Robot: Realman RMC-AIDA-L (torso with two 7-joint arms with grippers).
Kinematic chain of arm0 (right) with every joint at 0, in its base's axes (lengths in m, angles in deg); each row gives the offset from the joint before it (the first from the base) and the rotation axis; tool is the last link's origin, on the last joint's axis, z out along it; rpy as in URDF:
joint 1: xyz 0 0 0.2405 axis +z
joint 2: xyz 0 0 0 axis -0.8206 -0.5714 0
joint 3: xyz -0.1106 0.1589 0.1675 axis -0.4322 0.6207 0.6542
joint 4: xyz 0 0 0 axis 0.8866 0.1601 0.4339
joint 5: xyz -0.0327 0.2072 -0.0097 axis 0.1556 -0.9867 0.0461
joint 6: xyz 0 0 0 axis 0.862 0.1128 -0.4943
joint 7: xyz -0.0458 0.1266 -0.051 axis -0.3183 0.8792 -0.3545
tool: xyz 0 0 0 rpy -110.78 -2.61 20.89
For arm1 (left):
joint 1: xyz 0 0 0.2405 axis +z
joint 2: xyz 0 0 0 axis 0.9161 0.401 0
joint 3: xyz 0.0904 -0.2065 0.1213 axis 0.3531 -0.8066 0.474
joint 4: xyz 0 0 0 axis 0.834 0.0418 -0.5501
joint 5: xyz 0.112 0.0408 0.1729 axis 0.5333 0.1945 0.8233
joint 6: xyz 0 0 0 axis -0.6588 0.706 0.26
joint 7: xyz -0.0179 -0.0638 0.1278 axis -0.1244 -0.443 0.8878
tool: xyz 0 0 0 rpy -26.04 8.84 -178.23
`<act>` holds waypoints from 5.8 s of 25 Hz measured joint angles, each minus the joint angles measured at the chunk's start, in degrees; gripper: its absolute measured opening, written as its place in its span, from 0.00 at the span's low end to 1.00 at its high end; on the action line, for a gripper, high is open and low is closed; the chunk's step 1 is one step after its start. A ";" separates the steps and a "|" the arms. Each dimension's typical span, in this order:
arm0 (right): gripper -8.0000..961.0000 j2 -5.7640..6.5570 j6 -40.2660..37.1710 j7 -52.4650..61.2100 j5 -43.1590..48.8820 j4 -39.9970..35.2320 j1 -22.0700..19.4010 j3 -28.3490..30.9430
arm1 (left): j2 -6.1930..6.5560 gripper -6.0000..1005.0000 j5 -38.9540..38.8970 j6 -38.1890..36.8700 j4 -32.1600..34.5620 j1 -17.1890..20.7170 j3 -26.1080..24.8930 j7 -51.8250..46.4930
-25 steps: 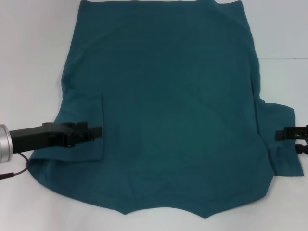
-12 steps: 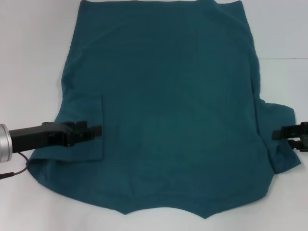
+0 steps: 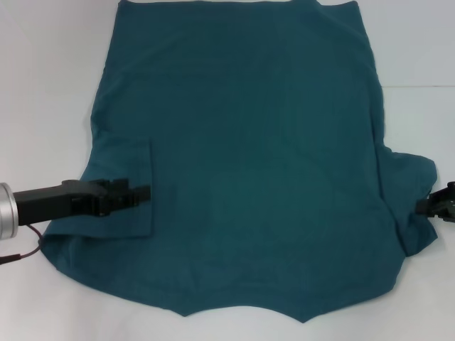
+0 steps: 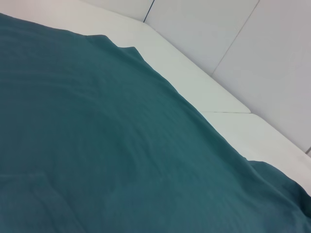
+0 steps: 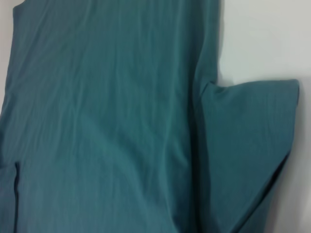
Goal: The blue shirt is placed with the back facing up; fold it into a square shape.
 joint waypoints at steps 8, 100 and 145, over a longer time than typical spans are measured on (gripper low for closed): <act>0.08 0.02 0.20 0.10 0.03 -0.02 -0.09 -0.16 | 0.00 0.61 0.06 0.00 0.00 0.00 0.00 0.00; 0.02 -0.24 -5.25 4.34 4.33 -3.57 13.18 -1.66 | -0.09 0.61 -1.01 0.24 0.09 0.81 -1.45 -0.43; 0.52 2.68 -14.60 -2.92 -6.30 -3.20 7.65 -3.80 | 4.70 0.61 14.26 -9.43 0.43 2.36 -24.31 -35.80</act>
